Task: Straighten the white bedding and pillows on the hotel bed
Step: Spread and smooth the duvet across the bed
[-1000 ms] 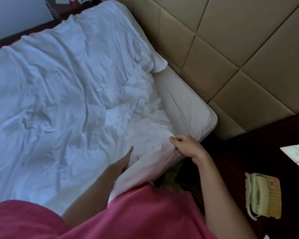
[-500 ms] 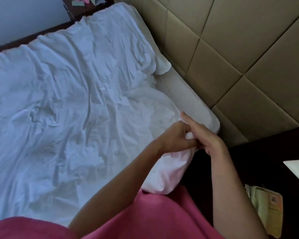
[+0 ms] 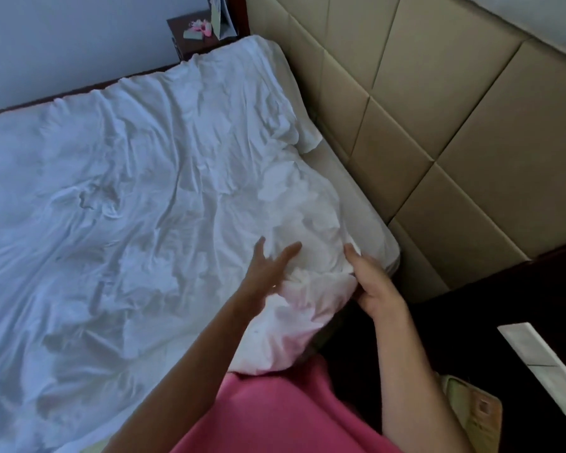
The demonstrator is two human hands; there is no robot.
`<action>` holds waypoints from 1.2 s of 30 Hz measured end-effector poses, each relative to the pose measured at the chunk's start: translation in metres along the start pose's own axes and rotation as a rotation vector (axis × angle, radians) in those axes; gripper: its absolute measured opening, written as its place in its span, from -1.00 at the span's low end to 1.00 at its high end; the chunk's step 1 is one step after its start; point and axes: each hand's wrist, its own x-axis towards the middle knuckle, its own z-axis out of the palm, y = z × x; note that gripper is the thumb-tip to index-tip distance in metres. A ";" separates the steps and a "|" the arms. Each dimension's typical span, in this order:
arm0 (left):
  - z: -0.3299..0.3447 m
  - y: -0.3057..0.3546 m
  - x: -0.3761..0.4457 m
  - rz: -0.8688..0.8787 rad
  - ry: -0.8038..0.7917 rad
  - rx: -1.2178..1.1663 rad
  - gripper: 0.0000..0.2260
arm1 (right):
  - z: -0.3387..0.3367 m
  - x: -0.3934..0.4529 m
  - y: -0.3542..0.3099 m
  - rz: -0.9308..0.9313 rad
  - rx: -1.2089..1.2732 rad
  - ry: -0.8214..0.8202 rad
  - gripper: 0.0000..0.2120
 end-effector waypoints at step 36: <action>0.043 0.014 -0.003 0.262 0.001 -0.057 -0.84 | 0.000 -0.042 -0.024 -0.112 -0.176 -0.180 -0.48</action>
